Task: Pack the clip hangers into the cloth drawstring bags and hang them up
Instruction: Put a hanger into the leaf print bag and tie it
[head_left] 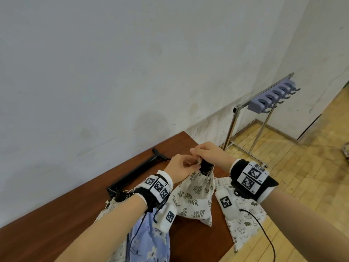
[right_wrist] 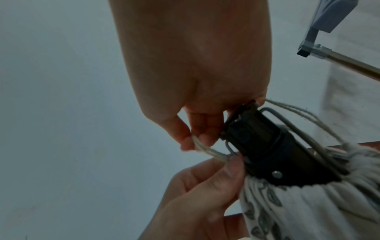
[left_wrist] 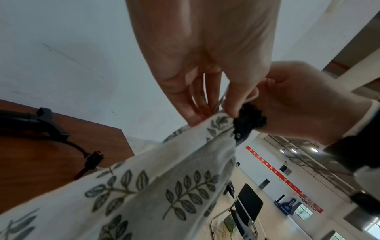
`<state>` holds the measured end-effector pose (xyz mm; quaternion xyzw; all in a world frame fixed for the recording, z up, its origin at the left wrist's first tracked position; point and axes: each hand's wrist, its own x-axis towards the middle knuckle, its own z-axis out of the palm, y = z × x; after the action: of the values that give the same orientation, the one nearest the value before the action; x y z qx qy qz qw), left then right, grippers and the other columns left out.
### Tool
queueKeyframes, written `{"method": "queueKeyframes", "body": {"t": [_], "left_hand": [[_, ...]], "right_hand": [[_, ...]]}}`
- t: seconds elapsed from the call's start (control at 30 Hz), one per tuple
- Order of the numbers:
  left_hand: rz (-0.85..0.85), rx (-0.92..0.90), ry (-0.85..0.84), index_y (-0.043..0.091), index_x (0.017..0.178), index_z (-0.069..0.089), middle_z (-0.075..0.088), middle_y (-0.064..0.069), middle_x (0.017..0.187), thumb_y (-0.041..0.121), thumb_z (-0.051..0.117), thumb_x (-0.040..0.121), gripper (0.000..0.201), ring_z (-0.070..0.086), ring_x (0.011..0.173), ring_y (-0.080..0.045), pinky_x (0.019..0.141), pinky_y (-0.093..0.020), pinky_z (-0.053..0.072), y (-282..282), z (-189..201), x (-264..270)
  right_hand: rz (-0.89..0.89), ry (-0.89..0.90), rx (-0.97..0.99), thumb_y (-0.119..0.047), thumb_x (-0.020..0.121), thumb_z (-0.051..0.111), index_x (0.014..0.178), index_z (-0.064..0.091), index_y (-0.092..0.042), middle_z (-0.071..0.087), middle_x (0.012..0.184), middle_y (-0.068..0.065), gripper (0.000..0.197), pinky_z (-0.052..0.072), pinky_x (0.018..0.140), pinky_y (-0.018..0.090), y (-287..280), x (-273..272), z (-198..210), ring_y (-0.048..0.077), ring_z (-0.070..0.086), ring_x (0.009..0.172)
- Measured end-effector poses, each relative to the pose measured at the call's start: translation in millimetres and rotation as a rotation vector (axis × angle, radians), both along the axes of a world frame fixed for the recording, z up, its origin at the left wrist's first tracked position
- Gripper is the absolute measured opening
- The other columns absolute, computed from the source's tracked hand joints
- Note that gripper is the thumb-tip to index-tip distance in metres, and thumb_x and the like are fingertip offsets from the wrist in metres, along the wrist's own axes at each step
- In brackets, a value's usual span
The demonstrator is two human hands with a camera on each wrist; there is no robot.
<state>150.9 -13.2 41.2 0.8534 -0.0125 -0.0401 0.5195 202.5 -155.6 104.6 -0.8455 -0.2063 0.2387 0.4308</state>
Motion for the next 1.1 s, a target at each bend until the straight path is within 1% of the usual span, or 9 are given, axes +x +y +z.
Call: {"method": "queueKeyframes", "body": {"t": [0.23, 0.37, 0.47, 0.63, 0.73, 0.87, 0.97, 1.03, 1.1], "left_hand": [[-0.029, 0.085, 0.076, 0.013, 0.109, 0.071, 0.072, -0.004, 0.107, 0.010, 0.066, 0.087, 0.024, 0.066, 0.102, -0.015, 0.095, -0.029, 0.050, 4, -3, -2], [-0.072, 0.211, 0.133, 0.017, 0.109, 0.068, 0.069, -0.003, 0.113, 0.014, 0.068, 0.086, 0.024, 0.062, 0.109, -0.017, 0.100, -0.033, 0.047, 8, -6, 6], [-0.086, 0.259, 0.129, 0.015, 0.095, 0.067, 0.070, -0.006, 0.100, 0.014, 0.067, 0.085, 0.010, 0.065, 0.097, -0.023, 0.093, -0.042, 0.051, 7, -8, 5], [-0.138, 0.247, 0.162, 0.018, 0.079, 0.064, 0.064, -0.005, 0.082, 0.011, 0.068, 0.084, 0.009, 0.059, 0.077, -0.016, 0.086, -0.042, 0.053, 6, -4, -3], [-0.170, 0.244, 0.164, 0.023, 0.081, 0.064, 0.067, -0.003, 0.090, 0.018, 0.066, 0.082, 0.005, 0.064, 0.087, -0.021, 0.086, -0.039, 0.053, 4, 2, -8], [-0.224, -0.051, 0.288, 0.026, 0.100, 0.056, 0.058, 0.003, 0.096, 0.014, 0.069, 0.072, 0.033, 0.060, 0.086, -0.001, 0.079, -0.021, 0.052, -8, 23, -8], [-0.251, -0.198, 0.320, 0.019, 0.122, 0.052, 0.062, 0.007, 0.112, 0.020, 0.079, 0.062, 0.066, 0.059, 0.104, -0.001, 0.090, -0.017, 0.048, -12, 25, -5], [-0.201, -0.261, 0.243, 0.008, 0.121, 0.057, 0.067, 0.005, 0.110, 0.028, 0.085, 0.053, 0.076, 0.061, 0.108, -0.008, 0.094, -0.024, 0.048, -15, 23, -6], [-0.140, -0.302, 0.238, 0.014, 0.107, 0.064, 0.069, 0.006, 0.100, 0.025, 0.085, 0.051, 0.060, 0.064, 0.099, -0.008, 0.089, -0.023, 0.050, -24, 26, -11]], "right_hand": [[-0.260, 0.100, 0.240, -0.017, 0.093, 0.057, 0.055, 0.050, -0.006, 0.065, 0.082, 0.022, 0.040, 0.039, 0.073, 0.018, -9, -10, 3, 0.032, 0.065, 0.092], [-0.300, 0.136, 0.267, -0.019, 0.090, 0.057, 0.051, 0.055, -0.009, 0.060, 0.073, 0.013, 0.040, 0.039, 0.067, 0.023, -8, -13, 12, 0.023, 0.057, 0.073], [-0.341, 0.296, 0.412, -0.029, 0.091, 0.058, 0.055, 0.056, -0.007, 0.057, 0.070, 0.013, 0.042, 0.024, 0.048, 0.024, -8, -14, 14, 0.013, 0.034, 0.046], [-0.270, 0.277, 0.390, -0.034, 0.091, 0.060, 0.074, 0.062, 0.007, 0.056, 0.054, 0.005, 0.045, 0.022, 0.040, 0.021, -8, -20, 16, 0.011, 0.027, 0.041], [-0.164, 0.341, 0.360, -0.029, 0.094, 0.057, 0.074, 0.060, 0.003, 0.044, 0.048, 0.000, 0.038, 0.028, 0.043, 0.018, -8, -22, 19, 0.011, 0.030, 0.045], [-0.073, 0.388, 0.438, -0.018, 0.093, 0.058, 0.064, 0.051, -0.009, 0.039, 0.063, 0.005, 0.032, 0.036, 0.052, 0.020, -1, -22, 32, 0.012, 0.032, 0.051], [0.006, 0.529, 0.623, -0.018, 0.094, 0.053, 0.065, 0.044, -0.013, 0.040, 0.067, 0.004, 0.031, 0.030, 0.053, 0.022, -2, -19, 53, 0.010, 0.031, 0.050], [0.052, 0.642, 0.725, -0.023, 0.090, 0.054, 0.068, 0.044, -0.011, 0.042, 0.071, 0.006, 0.027, 0.031, 0.052, 0.020, -4, -16, 66, 0.010, 0.032, 0.052], [0.051, 0.708, 0.773, -0.029, 0.085, 0.058, 0.073, 0.050, -0.008, 0.046, 0.073, 0.007, 0.026, 0.033, 0.053, 0.020, -8, -13, 75, 0.011, 0.036, 0.054]]}}
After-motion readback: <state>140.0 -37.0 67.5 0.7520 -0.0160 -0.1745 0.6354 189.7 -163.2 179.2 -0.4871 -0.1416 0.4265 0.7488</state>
